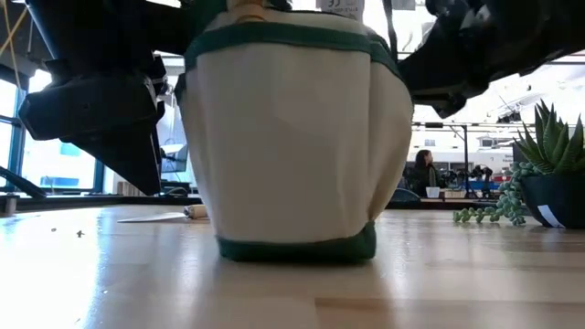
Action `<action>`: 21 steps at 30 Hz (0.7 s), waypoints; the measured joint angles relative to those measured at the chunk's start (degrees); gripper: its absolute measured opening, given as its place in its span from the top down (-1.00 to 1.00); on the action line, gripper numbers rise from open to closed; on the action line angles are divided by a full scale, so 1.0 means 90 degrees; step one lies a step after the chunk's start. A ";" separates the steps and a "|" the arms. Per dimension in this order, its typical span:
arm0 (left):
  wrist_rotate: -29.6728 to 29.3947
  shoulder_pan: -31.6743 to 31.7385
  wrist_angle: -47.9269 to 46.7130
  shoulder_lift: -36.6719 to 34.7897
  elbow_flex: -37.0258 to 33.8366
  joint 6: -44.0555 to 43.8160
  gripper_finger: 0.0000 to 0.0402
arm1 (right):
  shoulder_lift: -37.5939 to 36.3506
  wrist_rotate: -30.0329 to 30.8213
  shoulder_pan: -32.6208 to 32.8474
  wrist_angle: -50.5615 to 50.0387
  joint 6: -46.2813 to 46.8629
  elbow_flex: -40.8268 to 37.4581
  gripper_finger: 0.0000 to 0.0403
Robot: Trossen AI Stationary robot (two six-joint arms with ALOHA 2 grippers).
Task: Pick & Place Garden tools in Gardening bag
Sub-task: Put the green shear scissors into the gardening bag
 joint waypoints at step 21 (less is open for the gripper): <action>0.0116 -0.0005 -0.0017 -0.0002 0.0002 -0.0005 -0.25 | 0.0199 -0.0988 -0.0101 -0.0025 0.0137 -0.0005 0.65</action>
